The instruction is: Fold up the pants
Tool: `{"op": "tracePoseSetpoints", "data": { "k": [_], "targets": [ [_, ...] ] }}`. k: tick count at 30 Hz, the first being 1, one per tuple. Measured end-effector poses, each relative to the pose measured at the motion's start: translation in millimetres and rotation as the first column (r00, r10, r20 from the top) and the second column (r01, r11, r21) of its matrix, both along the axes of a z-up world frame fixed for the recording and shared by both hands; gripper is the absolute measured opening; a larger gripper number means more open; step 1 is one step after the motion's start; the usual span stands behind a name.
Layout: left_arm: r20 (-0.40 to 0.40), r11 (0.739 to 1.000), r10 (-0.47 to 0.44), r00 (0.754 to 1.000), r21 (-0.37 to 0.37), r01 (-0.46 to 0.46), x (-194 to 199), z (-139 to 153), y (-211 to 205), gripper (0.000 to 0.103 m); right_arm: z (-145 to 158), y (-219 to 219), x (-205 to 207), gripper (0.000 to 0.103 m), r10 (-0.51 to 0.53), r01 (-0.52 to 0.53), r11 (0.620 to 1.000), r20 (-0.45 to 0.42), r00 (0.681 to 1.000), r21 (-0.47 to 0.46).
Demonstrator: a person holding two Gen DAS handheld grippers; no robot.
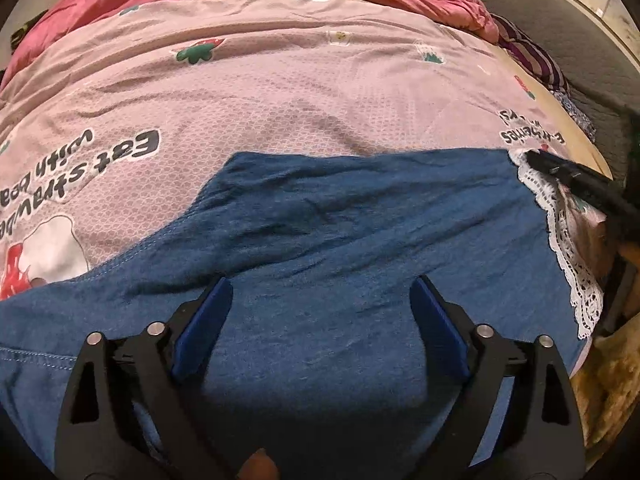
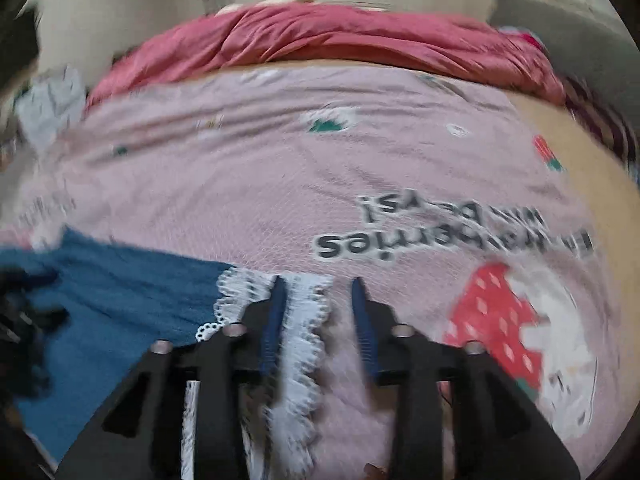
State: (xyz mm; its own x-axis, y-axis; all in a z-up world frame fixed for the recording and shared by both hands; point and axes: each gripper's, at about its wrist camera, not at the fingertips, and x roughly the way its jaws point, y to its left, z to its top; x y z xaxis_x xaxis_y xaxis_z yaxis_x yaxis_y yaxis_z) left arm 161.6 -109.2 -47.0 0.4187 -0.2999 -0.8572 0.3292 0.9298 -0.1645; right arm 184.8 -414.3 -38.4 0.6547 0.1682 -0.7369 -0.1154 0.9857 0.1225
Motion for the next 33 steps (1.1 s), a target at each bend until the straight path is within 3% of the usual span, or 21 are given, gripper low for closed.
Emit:
{"op": "tracePoseSetpoints", "data": {
  "k": [6,11,16,20,25,33],
  "targets": [
    [-0.001,0.995,0.021,1.000,-0.093,-0.021,-22.2,15.8,23.3,0.085,33.9,-20.9,-78.0,0.049,0.000,-0.005,0.991,0.037,0.999,0.137],
    [0.010,0.986,0.087,0.996,-0.142,-0.085,-57.6,28.1,60.7,0.085,31.1,-10.9,-147.7,0.049,-0.017,0.016,0.986,0.000,1.000,0.168],
    [0.050,0.977,0.191,0.980,-0.109,-0.185,-90.5,41.6,107.4,0.085,12.0,-2.6,-164.5,0.049,-0.062,0.073,0.987,-0.084,0.995,0.144],
    [0.077,0.972,0.234,0.969,-0.006,-0.234,-98.9,43.5,129.9,0.086,3.9,6.7,-157.3,0.042,-0.066,0.081,0.989,-0.122,0.990,0.125],
    [0.042,0.941,0.312,0.949,0.123,-0.315,-94.3,22.0,152.6,0.083,-8.3,35.0,-155.5,0.038,-0.053,0.036,0.995,-0.177,0.983,-0.097],
    [0.059,0.947,0.286,0.956,0.134,-0.291,-92.4,9.6,156.4,0.083,-17.7,40.3,-156.1,0.040,-0.071,0.044,0.990,-0.198,0.978,-0.137]
  ]
}}
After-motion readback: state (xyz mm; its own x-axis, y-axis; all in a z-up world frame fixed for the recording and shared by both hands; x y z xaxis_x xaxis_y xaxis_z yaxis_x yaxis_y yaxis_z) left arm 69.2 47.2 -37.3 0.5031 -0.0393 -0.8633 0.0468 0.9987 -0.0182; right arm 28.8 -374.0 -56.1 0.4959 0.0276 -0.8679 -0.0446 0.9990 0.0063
